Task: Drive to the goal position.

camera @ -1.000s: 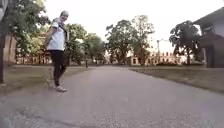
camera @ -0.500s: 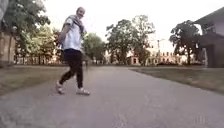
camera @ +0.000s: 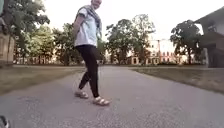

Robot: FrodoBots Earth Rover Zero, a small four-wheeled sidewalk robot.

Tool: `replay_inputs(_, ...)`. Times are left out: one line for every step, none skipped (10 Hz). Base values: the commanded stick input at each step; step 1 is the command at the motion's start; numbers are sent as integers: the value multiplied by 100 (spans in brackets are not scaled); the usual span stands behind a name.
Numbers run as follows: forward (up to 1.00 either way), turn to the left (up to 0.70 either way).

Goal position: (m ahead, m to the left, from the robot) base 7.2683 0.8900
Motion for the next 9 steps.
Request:
replay_inputs(45,0)
replay_inputs(45,0)
replay_inputs(45,0)
replay_inputs(45,0)
replay_inputs(45,0)
replay_inputs(45,0)
replay_inputs(45,0)
replay_inputs(37,0)
replay_inputs(19,0)
